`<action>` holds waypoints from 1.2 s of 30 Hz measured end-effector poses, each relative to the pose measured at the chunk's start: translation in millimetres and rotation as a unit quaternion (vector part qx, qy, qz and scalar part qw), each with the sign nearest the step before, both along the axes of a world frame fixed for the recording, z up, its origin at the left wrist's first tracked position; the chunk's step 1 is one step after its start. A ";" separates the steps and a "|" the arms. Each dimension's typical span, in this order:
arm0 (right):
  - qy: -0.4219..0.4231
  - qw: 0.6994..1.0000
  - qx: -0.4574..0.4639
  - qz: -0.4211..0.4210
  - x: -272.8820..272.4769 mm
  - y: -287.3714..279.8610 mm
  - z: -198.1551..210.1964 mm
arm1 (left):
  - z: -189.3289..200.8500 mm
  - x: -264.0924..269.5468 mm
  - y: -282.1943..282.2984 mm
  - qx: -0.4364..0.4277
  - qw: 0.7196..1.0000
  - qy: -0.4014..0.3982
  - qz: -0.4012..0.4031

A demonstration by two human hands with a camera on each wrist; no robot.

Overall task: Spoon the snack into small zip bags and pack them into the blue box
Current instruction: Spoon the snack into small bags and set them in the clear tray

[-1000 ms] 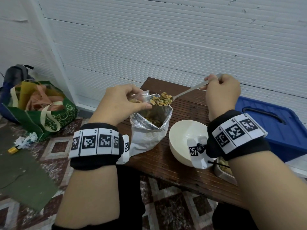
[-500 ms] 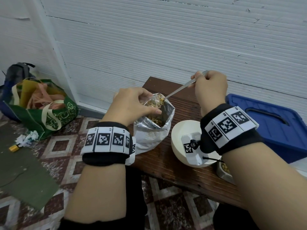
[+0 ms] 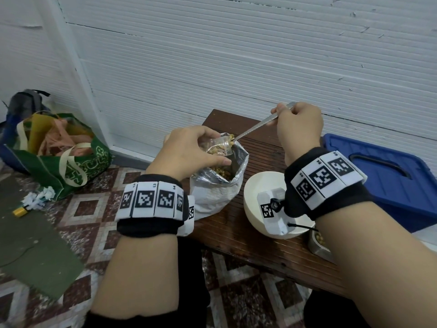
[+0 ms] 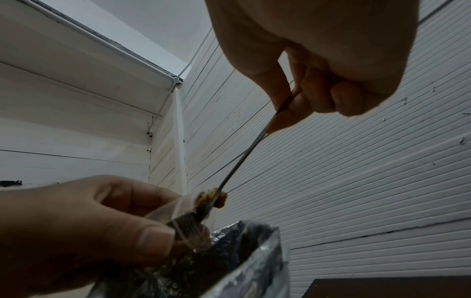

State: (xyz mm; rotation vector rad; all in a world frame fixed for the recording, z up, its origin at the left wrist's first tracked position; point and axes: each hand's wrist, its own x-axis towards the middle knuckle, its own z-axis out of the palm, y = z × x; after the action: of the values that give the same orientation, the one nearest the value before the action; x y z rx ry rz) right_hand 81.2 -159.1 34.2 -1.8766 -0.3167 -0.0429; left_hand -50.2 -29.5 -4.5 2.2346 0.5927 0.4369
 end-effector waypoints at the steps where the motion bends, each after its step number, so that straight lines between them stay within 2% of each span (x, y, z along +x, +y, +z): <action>1: 0.002 1.000 0.000 0.000 -0.1 -0.3 0.0 | -0.1 0.0 0.4 0.001 1.000 0.002 -0.001; 14: -0.024 0.999 0.023 0.024 -8.8 2.7 -3.8 | -0.6 3.3 -4.5 0.013 1.000 -0.021 0.015; 21: -0.179 0.976 0.102 0.068 -14.1 -5.4 7.4 | -3.9 3.0 -1.1 -0.028 0.996 -0.070 0.042; 25: -0.219 0.966 0.121 0.060 -11.8 -10.6 9.9 | -5.3 1.9 2.2 -0.064 0.993 -0.087 0.051; 32: -0.184 0.977 0.105 -0.030 -2.4 -20.4 0.6 | -5.6 -1.6 5.6 -0.073 0.991 -0.099 0.058; 36: -0.160 0.983 0.073 -0.053 -0.5 -23.3 -10.5 | -1.8 -6.2 7.5 -0.073 0.989 -0.108 0.066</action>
State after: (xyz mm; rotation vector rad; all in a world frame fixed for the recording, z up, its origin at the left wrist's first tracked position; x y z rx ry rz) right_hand 80.8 -182.4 23.7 -1.7363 -0.4205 -0.4333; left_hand -56.4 -22.0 -6.3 1.9837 0.6381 0.6715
